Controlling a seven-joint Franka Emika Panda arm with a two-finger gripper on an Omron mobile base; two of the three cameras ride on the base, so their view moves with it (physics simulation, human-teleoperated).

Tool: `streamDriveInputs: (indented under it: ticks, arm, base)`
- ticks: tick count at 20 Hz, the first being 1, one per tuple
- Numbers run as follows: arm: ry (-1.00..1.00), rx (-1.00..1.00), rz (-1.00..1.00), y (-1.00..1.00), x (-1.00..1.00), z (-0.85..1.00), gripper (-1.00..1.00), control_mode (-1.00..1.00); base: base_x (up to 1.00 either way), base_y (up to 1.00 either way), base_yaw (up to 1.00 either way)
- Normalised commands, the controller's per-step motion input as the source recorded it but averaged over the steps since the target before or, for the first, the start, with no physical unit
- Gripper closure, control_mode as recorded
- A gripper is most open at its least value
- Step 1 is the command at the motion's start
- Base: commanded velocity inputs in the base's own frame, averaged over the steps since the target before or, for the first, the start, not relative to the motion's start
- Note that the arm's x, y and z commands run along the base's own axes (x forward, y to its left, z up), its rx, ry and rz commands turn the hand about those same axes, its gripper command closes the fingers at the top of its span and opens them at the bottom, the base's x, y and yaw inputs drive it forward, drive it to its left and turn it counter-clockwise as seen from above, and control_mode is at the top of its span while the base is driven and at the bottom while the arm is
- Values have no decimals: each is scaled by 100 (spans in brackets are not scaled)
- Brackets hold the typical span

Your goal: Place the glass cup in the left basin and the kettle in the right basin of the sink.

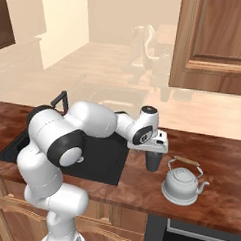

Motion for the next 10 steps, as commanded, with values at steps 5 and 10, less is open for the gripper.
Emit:
streamDriveInputs:
  ticks: [5, 10]
  arm:
    - [0, 0, 0, 0, 0, -18, -100, -100]
    - [0, 0, 0, 0, 0, -13, 100, -100]
  base:
    - [0, 0, 0]
    - [0, 0, 0]
